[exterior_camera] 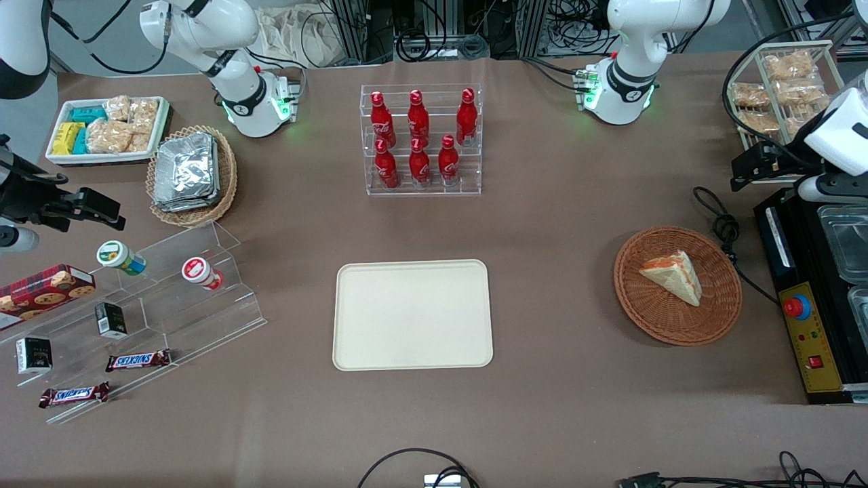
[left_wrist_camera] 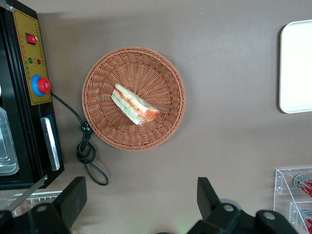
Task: Place sandwich from basket to tray
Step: 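Move the left gripper over the wrapped sandwich in the wicker basket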
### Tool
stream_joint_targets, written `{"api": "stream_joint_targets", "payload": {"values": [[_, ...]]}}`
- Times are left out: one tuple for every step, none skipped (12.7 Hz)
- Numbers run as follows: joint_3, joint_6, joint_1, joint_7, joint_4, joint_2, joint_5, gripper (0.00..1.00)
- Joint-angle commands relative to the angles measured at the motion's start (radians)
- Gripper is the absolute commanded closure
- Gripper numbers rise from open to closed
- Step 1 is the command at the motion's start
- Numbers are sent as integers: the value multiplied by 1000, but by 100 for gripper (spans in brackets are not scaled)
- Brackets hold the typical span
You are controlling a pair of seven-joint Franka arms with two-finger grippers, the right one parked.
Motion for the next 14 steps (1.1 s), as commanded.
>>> {"api": "stream_joint_targets", "payload": {"values": [[2,-31,-3,3,35,15,4,0],[2,-31,-3,4,38,19,6,0],[2,-31,-1,5,38,27,7,0],[4,-31,-1,-4,36,35,10,0],[4,-22,-1,-15,27,39,12,0],[5,-14,-1,-22,16,45,16,0],[5,6,5,-50,0,55,18,0],[4,36,25,-94,-36,56,18,0],[4,80,30,-137,-86,49,17,0],[5,128,31,-179,-135,42,16,0],[5,160,31,-225,-174,38,16,0],[5,199,31,-265,-212,36,16,0],[5,240,33,-306,-255,27,16,0],[5,306,43,-350,-316,12,16,0]]}}
